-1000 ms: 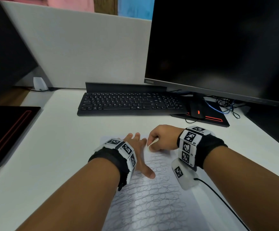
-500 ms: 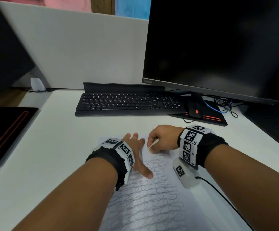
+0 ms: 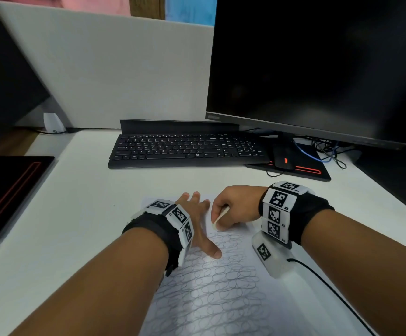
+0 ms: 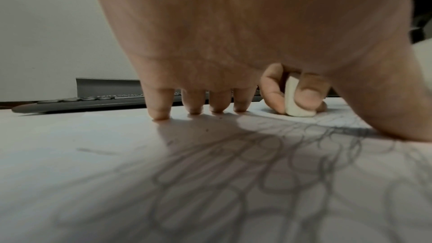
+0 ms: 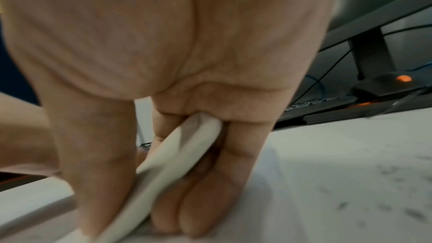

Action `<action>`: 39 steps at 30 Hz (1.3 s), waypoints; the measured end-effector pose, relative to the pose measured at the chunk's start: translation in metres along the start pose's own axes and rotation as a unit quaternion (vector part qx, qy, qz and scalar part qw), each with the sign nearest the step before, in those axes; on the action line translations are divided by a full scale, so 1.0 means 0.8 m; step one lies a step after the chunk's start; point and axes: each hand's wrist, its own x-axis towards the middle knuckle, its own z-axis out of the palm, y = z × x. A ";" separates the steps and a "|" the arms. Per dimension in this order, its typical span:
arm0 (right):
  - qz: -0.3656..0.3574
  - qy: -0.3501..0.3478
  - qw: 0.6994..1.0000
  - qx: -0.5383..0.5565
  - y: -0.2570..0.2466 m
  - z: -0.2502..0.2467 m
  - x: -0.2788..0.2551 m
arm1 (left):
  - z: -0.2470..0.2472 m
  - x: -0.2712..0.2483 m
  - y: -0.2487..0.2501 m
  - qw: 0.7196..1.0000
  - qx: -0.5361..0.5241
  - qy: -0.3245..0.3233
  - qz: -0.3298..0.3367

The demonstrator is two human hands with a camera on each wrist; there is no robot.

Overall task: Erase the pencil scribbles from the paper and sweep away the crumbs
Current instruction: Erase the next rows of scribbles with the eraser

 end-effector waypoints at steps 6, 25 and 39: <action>0.010 0.021 1.000 0.001 0.003 -0.003 0.000 | 0.001 0.001 -0.002 1.000 -0.003 -0.002 -0.002; 0.005 0.010 1.000 0.017 0.009 -0.007 0.003 | 0.003 0.005 -0.002 1.000 0.004 -0.005 -0.004; 0.013 0.011 1.000 0.017 0.008 -0.009 -0.002 | 0.001 0.003 -0.001 1.000 0.005 -0.003 -0.002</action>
